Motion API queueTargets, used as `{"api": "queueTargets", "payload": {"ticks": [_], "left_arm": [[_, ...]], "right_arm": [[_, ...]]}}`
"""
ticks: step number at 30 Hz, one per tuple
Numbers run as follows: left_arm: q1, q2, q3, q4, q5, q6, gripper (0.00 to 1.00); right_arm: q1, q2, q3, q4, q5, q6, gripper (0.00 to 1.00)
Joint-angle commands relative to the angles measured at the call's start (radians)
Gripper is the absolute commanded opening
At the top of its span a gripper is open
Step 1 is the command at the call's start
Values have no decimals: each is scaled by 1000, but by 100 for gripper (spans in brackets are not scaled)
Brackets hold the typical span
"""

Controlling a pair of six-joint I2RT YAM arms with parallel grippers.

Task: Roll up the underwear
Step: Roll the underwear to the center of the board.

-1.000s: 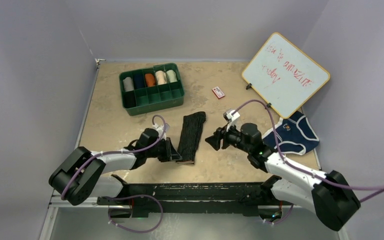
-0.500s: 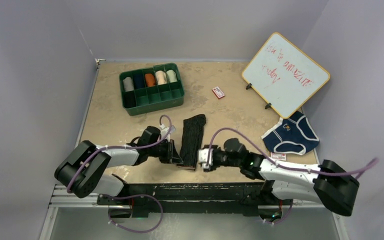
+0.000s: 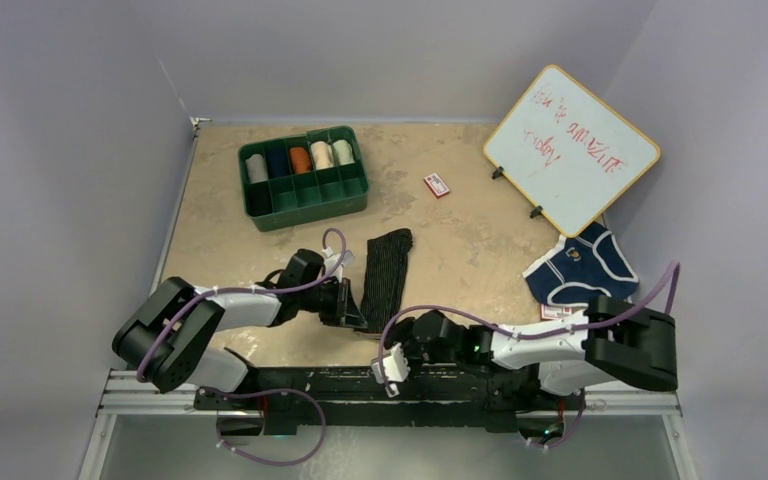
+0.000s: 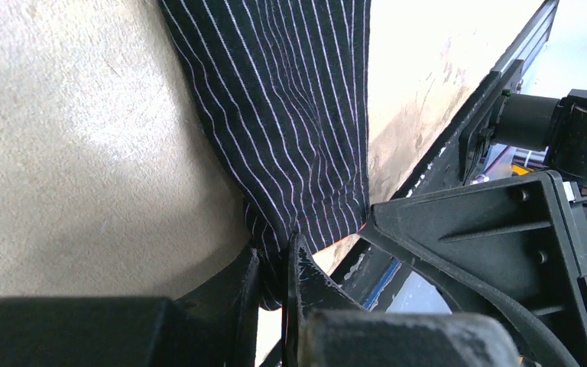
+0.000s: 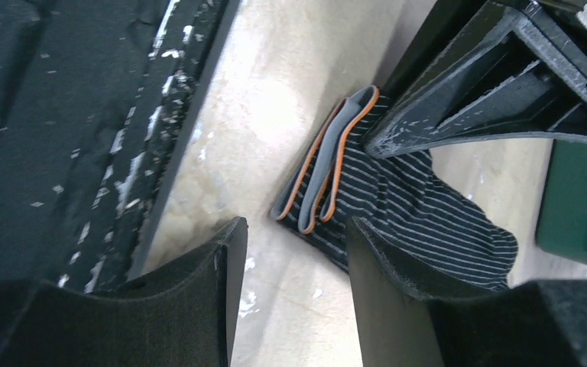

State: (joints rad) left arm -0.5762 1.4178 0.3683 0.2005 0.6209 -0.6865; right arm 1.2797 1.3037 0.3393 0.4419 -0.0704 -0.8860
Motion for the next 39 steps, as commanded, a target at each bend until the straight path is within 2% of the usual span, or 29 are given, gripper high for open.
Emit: {"api": "queueTargets", "payload": {"ticks": [1,5,10,13,21,25,27,33,39], "left_arm": [[6,15,7,-52,-25,45,0],[6,15,10,-56,-26,46,0],[7,14,12,-63,-34,47,0],[8,13,12,-63,-38,46,0],[10,12,21,-72,-43,46,0],[10,1,11,-64,-50,31,0],[10,-14,7,-67,-71,15,1],[17,-113,4,-173,-222,-54,43],[21,-235,-35,-238,-320,-124,51]], "right_arm": [[8,76,48,61,97,-77,53],[9,120,50,94,121,-93,52],[9,111,54,45,150,-95,42],[8,89,50,28,140,-89,35],[9,119,53,128,157,-74,12],[10,106,58,101,104,-21,1],[7,100,61,99,98,0,0],[-35,100,64,147,-14,162,0],[-81,118,15,292,-123,357,0]]}}
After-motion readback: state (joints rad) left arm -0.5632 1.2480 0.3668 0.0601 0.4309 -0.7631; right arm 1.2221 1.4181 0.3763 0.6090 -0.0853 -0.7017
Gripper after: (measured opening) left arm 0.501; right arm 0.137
